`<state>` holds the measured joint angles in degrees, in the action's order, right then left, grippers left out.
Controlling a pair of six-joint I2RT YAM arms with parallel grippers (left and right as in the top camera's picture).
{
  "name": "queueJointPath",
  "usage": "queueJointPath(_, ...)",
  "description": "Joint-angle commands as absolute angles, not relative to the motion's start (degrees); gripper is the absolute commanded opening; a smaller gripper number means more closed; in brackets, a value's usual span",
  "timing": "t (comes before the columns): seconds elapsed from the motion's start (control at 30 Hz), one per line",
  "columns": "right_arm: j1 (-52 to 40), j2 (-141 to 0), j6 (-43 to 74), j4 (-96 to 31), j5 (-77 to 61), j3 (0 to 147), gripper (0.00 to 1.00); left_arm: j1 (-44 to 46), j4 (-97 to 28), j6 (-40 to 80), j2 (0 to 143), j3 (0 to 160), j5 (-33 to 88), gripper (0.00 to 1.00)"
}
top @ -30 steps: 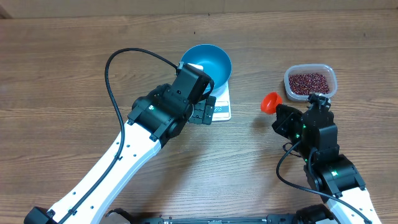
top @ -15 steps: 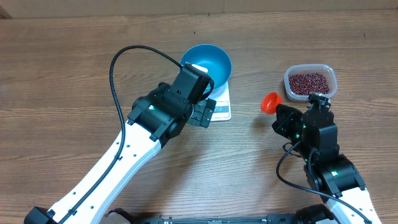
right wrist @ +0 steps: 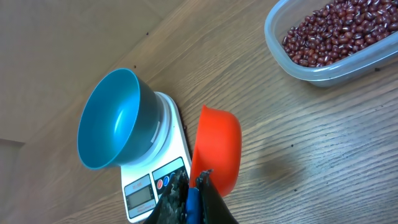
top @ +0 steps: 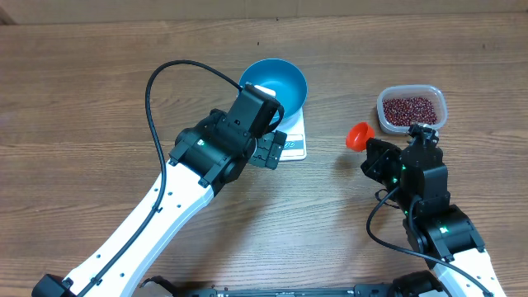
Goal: Scoop item into bowl and weigh 150g on scale
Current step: 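Raise the left gripper back from the scale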
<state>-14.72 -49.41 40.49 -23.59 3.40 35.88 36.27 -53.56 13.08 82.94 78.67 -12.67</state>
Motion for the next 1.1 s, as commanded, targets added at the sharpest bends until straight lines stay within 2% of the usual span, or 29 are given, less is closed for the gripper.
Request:
queueJointPath(0.0, -14.9, -49.3, 40.6, -23.3, 3.8, 37.3, 0.04, 36.0, -53.3, 11.8, 81.9, 78.3, -13.5, 0.99)
queueJointPath(0.57, -14.9, -49.3, 40.6, -23.8, 3.8, 37.3, 0.04, 36.0, -53.6, 8.0, 81.0, 78.3, -8.6, 1.0)
queueJointPath(1.07, -14.9, -49.3, 40.4, -23.7, 4.0, 37.3, 0.04, 36.0, -53.2, 8.7, 70.1, 75.7, -9.1, 1.0)
